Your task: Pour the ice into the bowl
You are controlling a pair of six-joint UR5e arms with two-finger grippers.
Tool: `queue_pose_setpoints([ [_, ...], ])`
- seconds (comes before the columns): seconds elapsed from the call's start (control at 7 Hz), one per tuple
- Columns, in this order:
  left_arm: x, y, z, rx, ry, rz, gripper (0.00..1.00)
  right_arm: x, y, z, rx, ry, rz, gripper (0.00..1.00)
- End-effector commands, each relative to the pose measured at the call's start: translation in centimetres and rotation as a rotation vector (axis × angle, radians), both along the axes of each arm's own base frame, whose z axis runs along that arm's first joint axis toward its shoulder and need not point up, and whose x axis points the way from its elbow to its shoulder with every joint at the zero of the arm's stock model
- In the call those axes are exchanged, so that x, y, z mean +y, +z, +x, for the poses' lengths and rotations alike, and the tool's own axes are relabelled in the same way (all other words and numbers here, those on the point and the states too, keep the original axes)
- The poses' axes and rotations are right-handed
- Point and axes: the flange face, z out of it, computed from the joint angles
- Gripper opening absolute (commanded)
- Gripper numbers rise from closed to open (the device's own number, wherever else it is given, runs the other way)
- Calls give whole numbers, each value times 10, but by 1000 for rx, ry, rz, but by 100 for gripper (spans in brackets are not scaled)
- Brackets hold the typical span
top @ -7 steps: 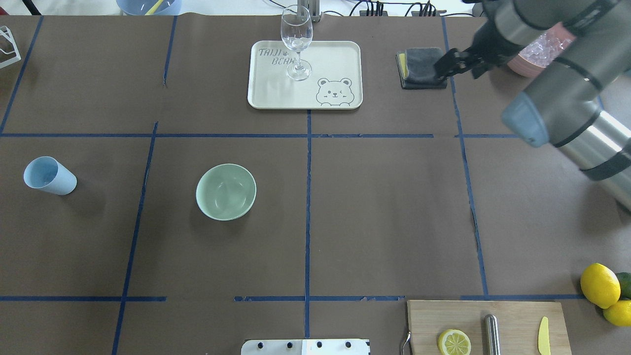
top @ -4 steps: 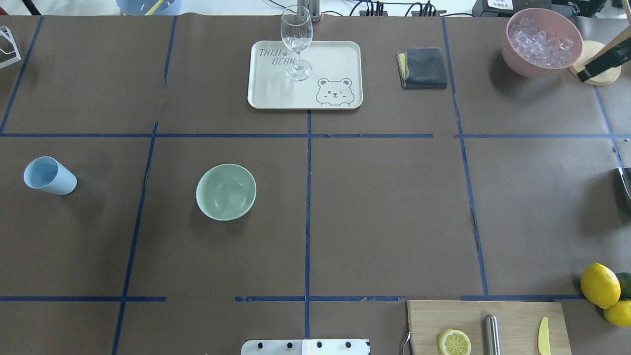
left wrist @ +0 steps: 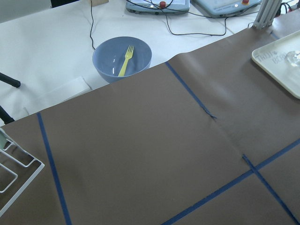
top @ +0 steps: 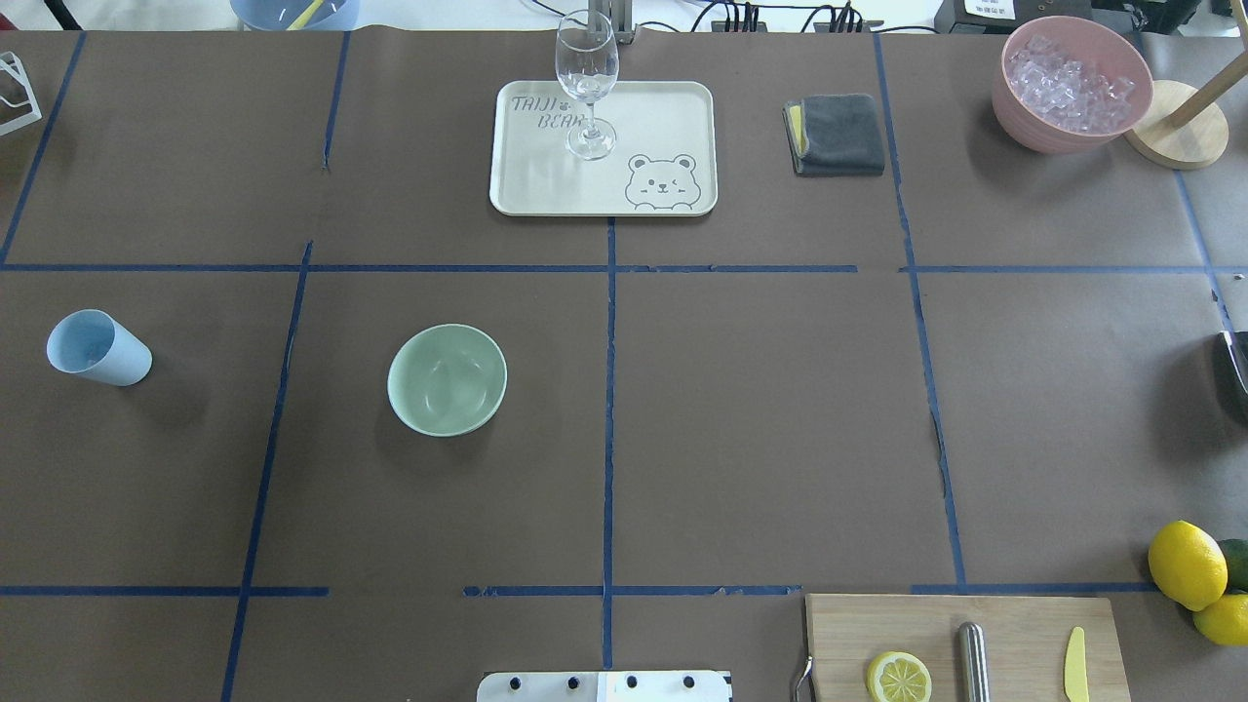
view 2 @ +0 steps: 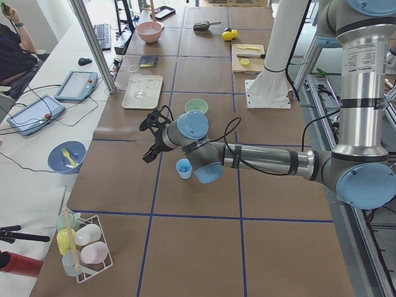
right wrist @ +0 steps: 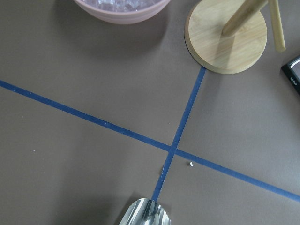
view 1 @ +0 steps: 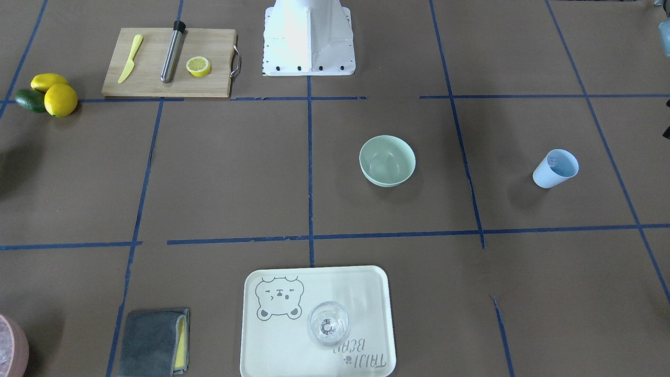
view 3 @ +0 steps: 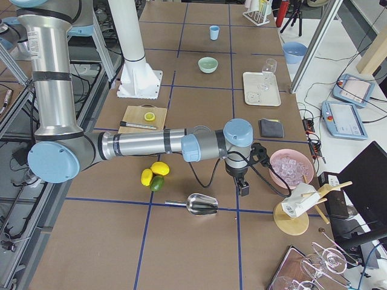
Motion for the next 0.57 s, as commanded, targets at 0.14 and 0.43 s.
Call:
queue_pose_setpoints([
  [0.14,50,25,94,22,-127,-21,100,20,6,0,-31,40,-52,100],
  [0.43,102,55,114,77,-230,-45,100,22,6,0,-32,40,-54,100],
])
